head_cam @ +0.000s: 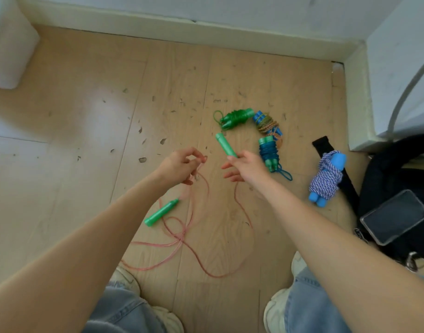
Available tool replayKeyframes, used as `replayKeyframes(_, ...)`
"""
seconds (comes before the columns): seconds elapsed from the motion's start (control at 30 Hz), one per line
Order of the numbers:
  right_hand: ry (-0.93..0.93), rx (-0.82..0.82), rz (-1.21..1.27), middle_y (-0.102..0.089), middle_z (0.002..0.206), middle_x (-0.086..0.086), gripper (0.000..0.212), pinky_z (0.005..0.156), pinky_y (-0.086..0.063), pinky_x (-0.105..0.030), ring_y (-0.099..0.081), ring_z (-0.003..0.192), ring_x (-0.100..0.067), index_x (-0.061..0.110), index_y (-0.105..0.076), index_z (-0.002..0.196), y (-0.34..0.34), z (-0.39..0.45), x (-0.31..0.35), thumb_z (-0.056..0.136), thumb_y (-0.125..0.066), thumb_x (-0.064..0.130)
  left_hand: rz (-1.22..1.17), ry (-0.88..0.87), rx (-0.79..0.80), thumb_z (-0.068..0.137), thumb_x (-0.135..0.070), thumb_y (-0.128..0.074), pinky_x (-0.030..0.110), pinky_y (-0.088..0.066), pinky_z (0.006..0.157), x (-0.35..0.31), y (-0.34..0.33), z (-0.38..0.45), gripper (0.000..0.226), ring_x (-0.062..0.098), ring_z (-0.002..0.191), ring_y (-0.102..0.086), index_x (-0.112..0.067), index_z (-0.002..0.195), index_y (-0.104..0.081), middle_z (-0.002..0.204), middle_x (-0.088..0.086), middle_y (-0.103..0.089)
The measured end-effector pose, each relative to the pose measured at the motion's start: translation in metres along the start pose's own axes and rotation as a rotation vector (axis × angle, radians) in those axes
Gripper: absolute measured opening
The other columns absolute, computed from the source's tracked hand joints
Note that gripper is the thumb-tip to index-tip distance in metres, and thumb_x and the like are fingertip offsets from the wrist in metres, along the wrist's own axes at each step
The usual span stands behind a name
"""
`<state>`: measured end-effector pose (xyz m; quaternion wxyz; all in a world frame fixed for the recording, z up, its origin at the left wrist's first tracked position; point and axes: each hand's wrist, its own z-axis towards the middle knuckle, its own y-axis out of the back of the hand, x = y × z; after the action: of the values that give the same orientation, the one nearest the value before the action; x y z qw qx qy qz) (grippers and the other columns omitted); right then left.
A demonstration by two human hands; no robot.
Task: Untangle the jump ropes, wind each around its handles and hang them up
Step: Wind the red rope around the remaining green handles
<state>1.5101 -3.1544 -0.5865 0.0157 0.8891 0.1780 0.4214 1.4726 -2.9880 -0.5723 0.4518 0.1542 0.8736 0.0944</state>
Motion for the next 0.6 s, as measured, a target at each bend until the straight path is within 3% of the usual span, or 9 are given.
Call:
replayKeyframes(0.07,0.055,0.056,0.023,-0.063,0.115,-0.015,0.028,0.06,-0.048,-0.021,-0.058,0.081,-0.016,0.001,-0.046,0.123,0.004,-0.021,0.022,0.097,-0.043,0.013,0.077,-0.074,0.039,0.094,-0.02,-0.05,0.021,-0.048,0.055,-0.023,0.01,-0.016,0.019,0.009,0.054,-0.044,-0.026,0.08,-0.061,0.061,-0.001,-0.048)
replayKeyframes(0.13,0.103,0.163,0.098,-0.063,0.106,-0.009,0.026,0.068,-0.045,-0.023,-0.056,0.089,-0.016,0.006,-0.046,0.122,0.005,-0.046,0.042,0.099,-0.039,0.013,0.112,-0.144,0.058,0.093,-0.02,-0.051,0.017,-0.044,0.051,-0.043,0.019,-0.035,0.02,0.008,0.051,-0.043,-0.028,0.079,-0.064,0.059,-0.005,-0.049)
replayKeyframes(0.2,0.121,0.311,0.154,-0.063,0.086,-0.007,0.019,0.07,-0.043,-0.024,-0.059,0.079,-0.017,0.009,-0.049,0.11,0.002,-0.073,0.061,0.1,-0.034,0.015,0.057,-0.206,0.029,0.093,-0.019,-0.05,0.017,-0.043,0.051,-0.06,0.025,-0.054,0.021,0.006,0.052,-0.044,-0.027,0.081,-0.065,0.06,-0.006,-0.05)
replayKeyframes(0.27,0.119,0.34,0.214,-0.053,0.066,-0.005,0.018,0.062,-0.043,-0.026,-0.055,0.06,-0.017,0.009,-0.049,0.097,-0.001,-0.095,0.075,0.1,-0.034,0.018,0.022,-0.261,-0.037,0.093,-0.019,-0.049,0.017,-0.042,0.052,-0.072,0.031,-0.07,0.022,0.005,0.054,-0.045,-0.026,0.081,-0.065,0.061,-0.007,-0.05)
replayKeyframes(0.37,0.172,0.114,0.186,-0.031,0.056,0.003,0.022,0.038,-0.031,-0.017,-0.031,0.032,-0.004,0.012,-0.048,0.081,0.007,-0.113,0.093,0.098,-0.041,0.023,0.336,-0.303,-0.077,0.092,-0.023,-0.051,0.021,-0.045,0.058,-0.076,0.037,-0.091,0.016,0.008,0.06,-0.052,-0.024,0.081,-0.062,0.065,-0.006,-0.055)
replayKeyframes(0.43,0.231,-0.059,0.169,-0.03,0.055,0.004,0.023,0.033,-0.025,-0.017,-0.026,0.03,-0.003,0.013,-0.047,0.078,0.022,-0.116,0.103,0.098,-0.042,0.024,0.63,-0.272,-0.033,0.094,-0.024,-0.048,0.023,-0.044,0.062,-0.07,0.039,-0.102,0.016,0.009,0.066,-0.054,-0.022,0.084,-0.06,0.073,-0.005,-0.06)
replayKeyframes(0.5,0.286,-0.192,0.013,-0.035,0.058,0.002,0.021,0.04,-0.029,-0.022,-0.034,0.042,-0.01,0.014,-0.047,0.083,0.041,-0.115,0.106,0.097,-0.041,0.028,0.707,-0.245,-0.029,0.096,-0.021,-0.043,0.021,-0.041,0.063,-0.063,0.042,-0.11,0.02,0.009,0.072,-0.055,-0.019,0.089,-0.061,0.088,0.0,-0.065)
replayKeyframes(0.6,0.338,-0.265,-0.501,-0.053,0.078,-0.007,0.023,0.062,-0.041,-0.031,-0.052,0.073,-0.024,0.008,-0.05,0.101,0.056,-0.109,0.098,0.097,-0.041,0.028,0.392,-0.248,-0.042,0.096,-0.017,-0.044,0.025,-0.038,0.094,-0.056,0.045,-0.115,0.027,0.019,0.116,-0.052,-0.014,0.12,-0.055,0.126,0.004,-0.057)
